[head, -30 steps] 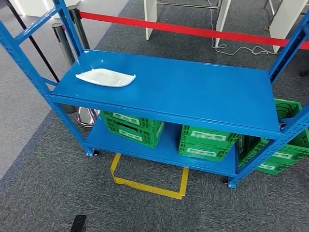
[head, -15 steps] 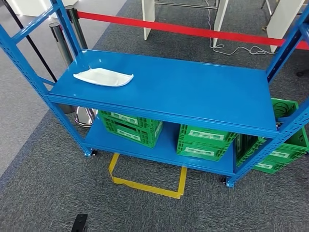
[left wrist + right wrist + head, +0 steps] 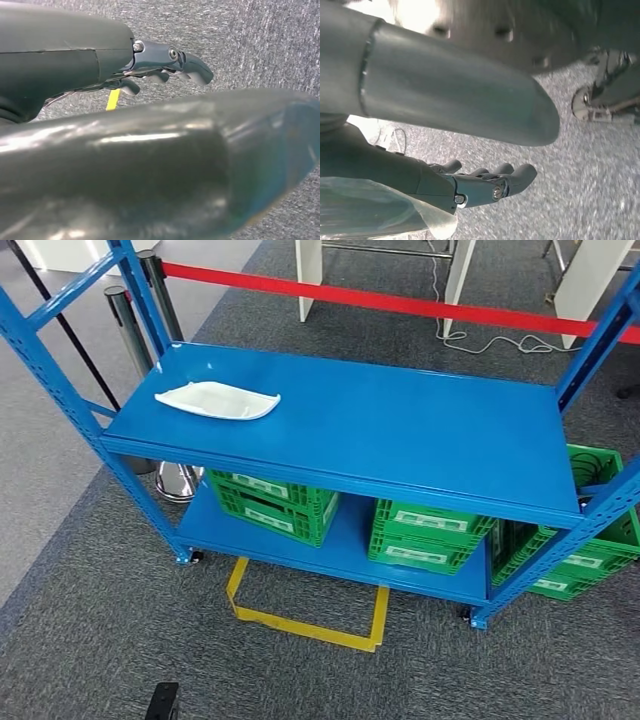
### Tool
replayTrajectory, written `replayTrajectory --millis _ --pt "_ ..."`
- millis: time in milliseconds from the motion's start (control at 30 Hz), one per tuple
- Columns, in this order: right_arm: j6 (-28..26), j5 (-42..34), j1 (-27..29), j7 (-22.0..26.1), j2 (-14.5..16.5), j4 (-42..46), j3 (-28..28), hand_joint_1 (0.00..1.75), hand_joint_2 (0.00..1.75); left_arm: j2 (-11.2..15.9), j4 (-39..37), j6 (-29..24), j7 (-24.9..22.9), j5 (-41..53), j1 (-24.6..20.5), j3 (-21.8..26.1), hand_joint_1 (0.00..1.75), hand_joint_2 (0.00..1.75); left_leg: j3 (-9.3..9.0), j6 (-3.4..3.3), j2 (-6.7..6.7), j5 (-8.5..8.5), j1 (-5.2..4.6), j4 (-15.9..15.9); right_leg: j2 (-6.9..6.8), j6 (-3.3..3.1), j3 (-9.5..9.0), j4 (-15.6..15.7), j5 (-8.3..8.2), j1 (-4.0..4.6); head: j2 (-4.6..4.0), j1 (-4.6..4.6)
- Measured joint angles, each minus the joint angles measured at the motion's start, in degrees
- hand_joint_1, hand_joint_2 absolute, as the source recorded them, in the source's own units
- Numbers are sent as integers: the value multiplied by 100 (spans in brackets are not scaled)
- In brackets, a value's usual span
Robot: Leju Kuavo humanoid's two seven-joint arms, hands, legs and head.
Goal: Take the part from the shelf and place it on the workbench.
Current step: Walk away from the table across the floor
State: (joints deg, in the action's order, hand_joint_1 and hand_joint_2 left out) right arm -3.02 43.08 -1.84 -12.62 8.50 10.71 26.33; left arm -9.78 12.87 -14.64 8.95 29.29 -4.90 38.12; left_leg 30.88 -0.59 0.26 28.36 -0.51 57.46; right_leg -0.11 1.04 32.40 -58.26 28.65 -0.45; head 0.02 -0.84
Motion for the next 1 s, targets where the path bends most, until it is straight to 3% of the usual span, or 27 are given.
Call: replayTrajectory --millis 67,133,233,267,300,333,400,433,500,600,667,767,800,833,900,933,1000 --pt "-10 1 12 -1 -4 0 2 0 0 1 0 0 1 -1 -4 0 0 0 -8 49 -1 29 14 21 6 -64 -25 13 1 -5 0 3" --pt "-16 2 15 -2 -5 0 3 0 0 2 0 -1 2 -1 -9 0 0 0 91 115 -6 192 31 287 1 -127 -68 35 11 -22 0 31" --pt "-3 2 3 -2 -4 0 3 0 0 2 0 0 3 -1 0 0 0 0 632 186 -8 610 64 1348 -1 -189 -119 38 52 -23 0 67" --pt "1 2 5 -2 -5 0 3 0 0 2 0 2 3 -1 8 0 0 0 786 193 -8 642 71 1600 3 -195 -139 38 68 -21 0 67" --pt "4 2 9 -1 -7 0 3 0 0 1 0 7 4 -1 15 0 0 0 853 192 -8 563 76 1653 10 -196 -164 37 88 -21 0 67" --pt "10 1 12 0 -8 0 3 0 0 1 0 14 5 -1 20 0 0 0 813 181 -8 379 79 1484 18 -190 -198 38 111 -21 0 67" --pt "35 -3 12 8 -8 0 3 0 0 4 0 29 10 -1 19 0 0 0 526 123 -8 -53 68 753 30 -161 -261 42 168 -18 0 66" --pt "48 -6 9 14 -7 0 3 0 0 7 0 34 11 -1 12 0 0 0 381 87 -9 -159 55 421 35 -133 -276 44 200 -11 0 66" --pt "65 -13 4 23 -6 0 3 0 0 11 0 39 12 -1 0 0 0 0 241 16 -11 -152 27 95 31 -57 -299 53 226 -5 0 63" --pt "71 -19 -4 27 -6 0 3 0 0 8 0 42 12 -2 6 1 0 0 149 -85 -26 -129 42 -2 16 60 -351 -27 236 -14 1 52" --pt "72 -20 -12 28 -6 0 3 0 0 10 0 42 12 -3 3 3 0 0 74 -136 -30 -119 58 -24 14 101 -129 -423 448 -20 1 22" --pt "72 -20 -4 31 -6 0 3 0 0 7 0 45 12 -3 0 4 0 0 36 -165 -28 -51 39 -22 15 141 530 -1430 830 -22 0 0" --pt "72 -19 8 30 -6 0 3 0 0 5 0 46 12 -3 6 4 0 0 5 -164 -29 -19 36 -21 14 151 655 -1525 798 -22 0 -2" --pt "72 -19 21 28 -6 0 3 0 0 4 0 46 12 -3 14 4 0 0 -43 -157 -33 17 34 -21 14 159 663 -1388 628 -23 0 -4" --pt "72 -19 40 26 -7 -1 3 0 0 3 0 46 12 -3 24 5 0 0 -163 -127 -38 109 35 -22 7 135 438 -679 108 -23 0 -4" --pt "73 -19 39 26 -7 -2 3 0 0 4 0 45 12 -3 22 6 0 0 -210 -101 -39 154 31 -14 -2 108 329 -347 -5 -14 0 -3" --pt "74 -18 31 25 -8 -5 3 0 0 4 0 43 10 -3 12 6 0 0 -252 -29 -32 228 22 10 -23 14 213 -89 3 10 0 8"
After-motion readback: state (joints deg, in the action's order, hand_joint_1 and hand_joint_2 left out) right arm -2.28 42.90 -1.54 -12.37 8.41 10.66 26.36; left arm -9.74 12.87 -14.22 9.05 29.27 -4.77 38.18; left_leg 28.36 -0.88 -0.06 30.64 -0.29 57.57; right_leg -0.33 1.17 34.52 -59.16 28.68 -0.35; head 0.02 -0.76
